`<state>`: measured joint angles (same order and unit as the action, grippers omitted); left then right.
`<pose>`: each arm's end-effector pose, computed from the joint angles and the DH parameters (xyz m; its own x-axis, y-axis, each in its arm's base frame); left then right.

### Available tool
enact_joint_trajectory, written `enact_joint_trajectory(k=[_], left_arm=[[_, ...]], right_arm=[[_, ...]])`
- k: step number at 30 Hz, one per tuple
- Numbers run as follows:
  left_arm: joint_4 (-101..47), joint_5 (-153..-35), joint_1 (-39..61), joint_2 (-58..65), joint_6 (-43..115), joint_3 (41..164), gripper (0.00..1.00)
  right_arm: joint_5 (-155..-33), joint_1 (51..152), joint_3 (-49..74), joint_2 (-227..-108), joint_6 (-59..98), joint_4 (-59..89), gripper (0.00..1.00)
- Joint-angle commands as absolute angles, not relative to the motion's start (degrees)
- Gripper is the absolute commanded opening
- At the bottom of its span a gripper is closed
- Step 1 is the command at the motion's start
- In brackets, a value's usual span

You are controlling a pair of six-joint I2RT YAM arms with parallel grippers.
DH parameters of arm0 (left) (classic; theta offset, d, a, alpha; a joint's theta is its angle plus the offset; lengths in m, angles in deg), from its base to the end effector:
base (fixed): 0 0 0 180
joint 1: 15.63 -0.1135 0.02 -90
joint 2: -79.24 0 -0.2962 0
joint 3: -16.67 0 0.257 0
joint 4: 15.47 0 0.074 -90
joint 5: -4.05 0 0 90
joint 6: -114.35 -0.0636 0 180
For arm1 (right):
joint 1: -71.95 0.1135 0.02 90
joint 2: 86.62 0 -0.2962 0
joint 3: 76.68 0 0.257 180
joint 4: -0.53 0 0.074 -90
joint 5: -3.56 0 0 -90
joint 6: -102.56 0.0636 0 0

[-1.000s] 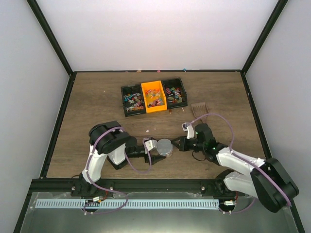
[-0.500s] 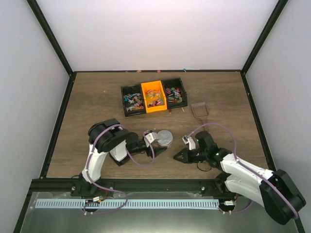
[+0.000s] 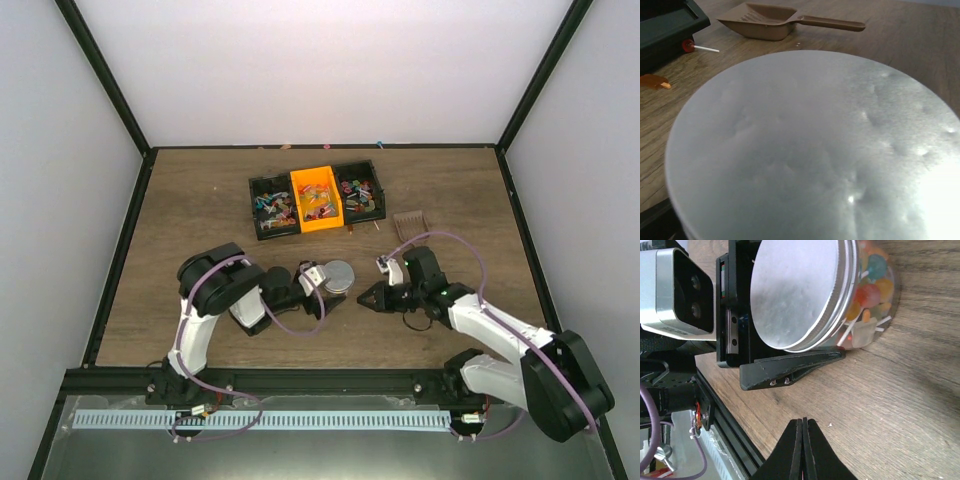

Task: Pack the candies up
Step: Screw the bottle lid onto the packing bottle, then reset both arms

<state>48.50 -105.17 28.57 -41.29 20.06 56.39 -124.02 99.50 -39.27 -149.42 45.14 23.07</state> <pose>0.2290 -0.2519 0.0761 -0.1410 0.2356 -0.9616 0.8972 0.4409 -0.0235 0.1595 0.1270 0.1744 -0.9471 -0.0127 -0.3208 -0.2598 0.6177 0.7423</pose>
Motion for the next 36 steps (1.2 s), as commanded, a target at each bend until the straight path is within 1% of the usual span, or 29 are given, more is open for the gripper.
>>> enact_joint_trajectory(k=[1,2,3,6,11,13,15,19,21,22,24,27,29,30,31,32,34,36], left_arm=[[41.4,-102.9,28.0,-40.7,18.0,56.3,1.0],[41.6,-102.7,28.0,-40.2,17.9,55.9,1.0],[41.5,-102.3,28.0,-39.6,17.9,55.2,1.0],[39.6,-101.9,28.1,-36.1,17.7,51.8,1.0],[32.0,-99.2,28.1,-25.3,18.4,46.7,1.0],[26.9,-98.0,28.1,-20.6,17.3,46.0,1.0],[21.4,-95.8,28.0,-15.3,17.3,45.8,1.0],[10.0,-90.4,27.5,-3.8,20.7,46.8,1.0],[4.2,-86.3,26.9,1.9,21.3,47.7,1.0],[2.4,-84.1,26.0,4.7,21.4,48.1,1.0],[-1.5,-83.4,21.7,9.4,23.1,49.3,1.0],[-6.6,-87.9,12.9,13.1,26.0,53.2,1.0],[-10.0,-88.0,9.3,13.4,23.6,56.2,1.0],[-10.5,-87.7,7.5,13.3,22.3,57.4,1.0],[-9.9,-87.6,5.5,13.4,21.3,57.6,1.0],[-8.5,-87.6,3.6,13.4,21.0,57.4,1.0],[-4.1,-87.9,-0.7,13.3,20.6,56.3,1.0],[-0.1,-85.6,-3.7,12.7,19.6,55.1,1.0]], right_arm=[[-122.1,98.3,-37.7,-149.2,43.6,23.9,0.01],[-121.6,97.9,-37.7,-148.6,43.6,24.1,0.01],[-121.3,97.4,-37.8,-148.0,43.5,24.0,0.04],[-120.8,94.9,-37.2,-147.3,42.5,24.0,0.15],[-120.1,90.9,-34.7,-152.5,39.9,21.2,0.24],[-119.6,89.6,-33.4,-154.1,39.9,19.4,0.34],[-115.8,88.7,-31.8,-154.8,39.4,18.6,0.42],[-101.0,85.5,-29.3,-153.5,36.6,17.9,0.54],[-97.1,82.5,-29.7,-152.4,34.0,15.0,0.6],[-96.0,80.9,-29.8,-152.2,33.0,13.9,0.62],[-93.0,78.1,-30.4,-152.4,28.4,11.0,0.69],[-83.7,77.5,-34.3,-152.1,19.7,0.9,0.76],[-78.7,77.3,-40.0,-151.4,14.4,-12.3,0.82],[-77.1,77.0,-43.7,-151.8,12.6,-21.4,0.84],[-76.9,76.6,-47.4,-153.0,11.3,-30.2,0.86],[-77.1,76.0,-50.0,-154.9,10.8,-38.3,0.91],[-77.3,75.2,-50.6,-159.7,13.1,-44.5,0.98],[-78.9,74.9,-51.6,-164.8,16.4,-52.1,1.0]])
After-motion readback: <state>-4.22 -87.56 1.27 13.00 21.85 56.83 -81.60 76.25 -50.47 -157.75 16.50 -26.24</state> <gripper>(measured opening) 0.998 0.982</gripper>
